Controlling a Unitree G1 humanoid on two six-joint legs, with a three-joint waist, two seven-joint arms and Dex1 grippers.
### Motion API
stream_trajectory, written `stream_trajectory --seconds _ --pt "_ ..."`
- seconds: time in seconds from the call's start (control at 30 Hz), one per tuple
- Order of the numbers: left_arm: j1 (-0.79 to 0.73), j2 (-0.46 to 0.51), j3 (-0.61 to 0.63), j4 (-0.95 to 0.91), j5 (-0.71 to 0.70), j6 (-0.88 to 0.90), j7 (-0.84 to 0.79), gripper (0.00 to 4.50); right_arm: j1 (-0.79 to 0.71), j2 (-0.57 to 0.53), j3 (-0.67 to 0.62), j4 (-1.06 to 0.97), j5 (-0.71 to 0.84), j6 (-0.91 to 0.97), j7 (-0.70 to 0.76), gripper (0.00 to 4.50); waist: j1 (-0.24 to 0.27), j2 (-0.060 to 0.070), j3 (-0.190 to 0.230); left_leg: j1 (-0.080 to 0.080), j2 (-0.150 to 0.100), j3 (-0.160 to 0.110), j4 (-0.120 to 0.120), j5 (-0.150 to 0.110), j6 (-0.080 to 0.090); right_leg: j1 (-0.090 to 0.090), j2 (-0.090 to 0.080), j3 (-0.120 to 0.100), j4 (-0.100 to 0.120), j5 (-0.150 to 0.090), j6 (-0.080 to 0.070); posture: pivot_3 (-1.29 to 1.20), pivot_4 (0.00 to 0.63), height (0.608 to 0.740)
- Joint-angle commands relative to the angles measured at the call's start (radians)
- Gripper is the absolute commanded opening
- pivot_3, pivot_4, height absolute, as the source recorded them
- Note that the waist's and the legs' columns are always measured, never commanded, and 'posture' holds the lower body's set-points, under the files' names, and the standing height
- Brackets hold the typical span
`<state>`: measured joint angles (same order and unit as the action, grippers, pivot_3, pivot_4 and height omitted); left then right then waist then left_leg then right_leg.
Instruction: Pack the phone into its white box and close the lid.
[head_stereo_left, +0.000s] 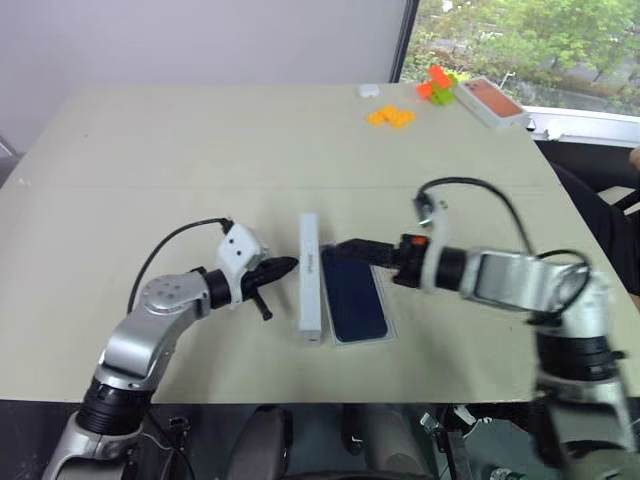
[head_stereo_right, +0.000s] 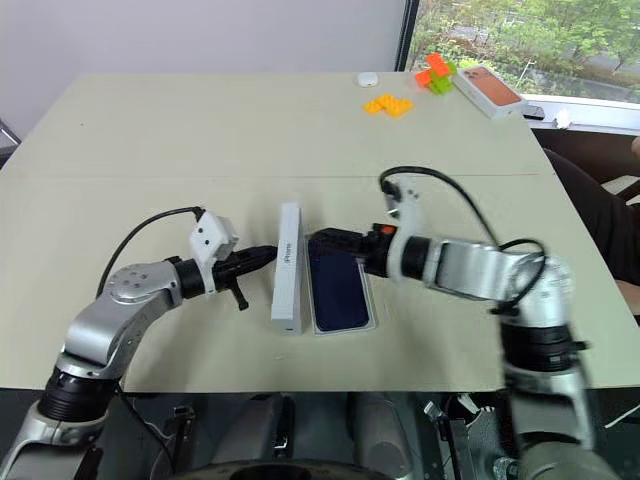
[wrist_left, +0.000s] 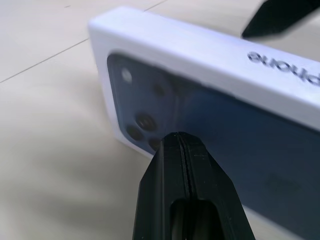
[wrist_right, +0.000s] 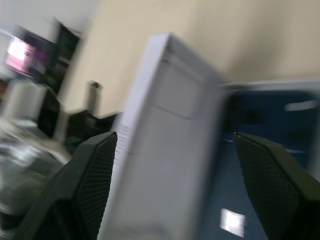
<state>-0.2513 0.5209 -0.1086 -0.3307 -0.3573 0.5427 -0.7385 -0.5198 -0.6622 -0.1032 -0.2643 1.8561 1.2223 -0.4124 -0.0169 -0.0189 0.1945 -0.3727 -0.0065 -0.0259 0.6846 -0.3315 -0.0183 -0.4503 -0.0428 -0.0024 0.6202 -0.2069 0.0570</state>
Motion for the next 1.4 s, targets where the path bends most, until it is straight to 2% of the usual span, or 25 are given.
stream_trajectory --seconds 0.03,0.2,0.33,0.4,0.6,0.7,0.8,0.87,0.93,1.1,1.2,1.4 --pt "-0.017 -0.016 -0.026 -0.046 -0.012 0.008 -0.005 0.00 -0.022 -0.113 0.006 -0.113 -0.227 0.006 0.251 3.95 0.001 0.000 0.000 0.000 0.001 0.000 0.000 0.000 0.000 0.000 0.000 0.000 0.000 0.000 0.000 0.00 0.150 0.740" --pt "-0.048 -0.048 -0.079 -0.062 -0.022 0.040 -0.010 0.00 0.007 -0.249 0.050 -0.166 -0.532 -0.073 0.547 3.95 0.006 0.000 0.000 0.000 0.001 -0.001 0.000 0.000 0.000 0.000 0.003 0.000 -0.001 0.000 0.000 0.00 0.150 0.740" --pt "-0.060 -0.056 -0.093 -0.075 -0.020 0.057 -0.007 0.00 0.039 -0.299 0.090 -0.172 -0.713 -0.137 0.690 3.95 0.006 0.000 0.000 0.001 0.001 -0.001 0.001 0.000 0.000 0.002 0.003 0.000 -0.002 0.000 0.000 0.00 0.150 0.740" --pt "-0.057 -0.053 -0.054 -0.092 -0.055 0.084 -0.001 0.00 0.057 -0.318 0.115 -0.186 -0.823 -0.201 0.759 3.95 0.006 0.000 0.000 0.001 0.001 0.000 0.001 0.000 0.000 0.002 0.002 0.000 -0.002 0.000 0.000 0.00 0.150 0.740" --pt "-0.035 -0.029 0.123 -0.131 -0.166 0.177 0.052 0.00 0.083 -0.306 0.147 -0.196 -0.985 -0.278 0.879 3.95 0.006 0.000 0.000 0.002 0.001 -0.001 0.001 0.000 0.000 0.002 0.003 0.000 -0.001 0.000 0.000 0.00 0.150 0.740" --pt "-0.005 0.031 0.165 -0.126 -0.136 0.189 0.071 0.00 0.089 -0.302 0.176 -0.210 -1.075 -0.323 0.915 3.95 0.005 0.000 0.000 0.002 0.001 -0.001 0.001 0.000 0.000 0.002 0.003 0.000 -0.001 0.000 0.000 0.00 0.150 0.740" --pt "0.034 0.087 0.151 -0.121 -0.089 0.191 0.091 0.00 0.114 -0.288 0.201 -0.229 -1.152 -0.394 0.968 3.95 0.006 0.000 0.000 0.002 0.001 -0.001 0.001 0.000 -0.001 0.003 0.003 0.000 -0.001 0.000 0.000 0.00 0.150 0.740" --pt "0.046 0.098 0.128 -0.103 -0.077 0.219 0.105 0.00 0.123 -0.282 0.214 -0.221 -1.173 -0.399 1.003 3.42 0.009 0.000 0.000 0.002 0.001 -0.001 0.001 0.000 -0.001 0.003 0.002 0.000 -0.001 0.000 0.000 0.00 0.150 0.740" --pt "0.059 0.110 0.094 -0.102 -0.055 0.212 0.096 0.00 0.127 -0.280 0.234 -0.215 -1.219 -0.413 1.020 2.65 0.011 0.000 0.000 0.002 -0.001 -0.001 0.002 0.001 -0.001 0.003 0.001 0.000 -0.001 0.000 0.000 0.00 0.150 0.740" --pt "0.036 0.092 0.013 -0.095 -0.046 0.225 0.085 0.00 0.128 -0.283 0.285 -0.220 -1.343 -0.458 1.059 0.05 0.010 0.000 0.000 0.002 -0.002 -0.001 0.002 0.001 -0.001 0.004 -0.001 0.000 -0.002 0.000 0.000 0.00 0.150 0.740" --pt "0.008 0.083 -0.049 -0.082 -0.019 0.215 0.076 0.00 0.128 -0.290 0.323 -0.237 -1.403 -0.468 1.086 0.05 0.010 0.000 0.000 0.002 -0.002 -0.001 0.002 0.001 -0.001 0.004 -0.001 0.000 -0.001 0.000 0.000 0.00 0.150 0.740" --pt "-0.014 0.054 -0.088 -0.078 -0.039 0.197 0.033 0.00 0.129 -0.253 0.335 -0.249 -1.442 -0.446 1.107 0.05 0.005 0.000 0.000 0.003 -0.002 -0.001 0.002 0.001 -0.001 0.004 -0.001 0.000 -0.001 0.000 0.000 0.00 0.150 0.740"
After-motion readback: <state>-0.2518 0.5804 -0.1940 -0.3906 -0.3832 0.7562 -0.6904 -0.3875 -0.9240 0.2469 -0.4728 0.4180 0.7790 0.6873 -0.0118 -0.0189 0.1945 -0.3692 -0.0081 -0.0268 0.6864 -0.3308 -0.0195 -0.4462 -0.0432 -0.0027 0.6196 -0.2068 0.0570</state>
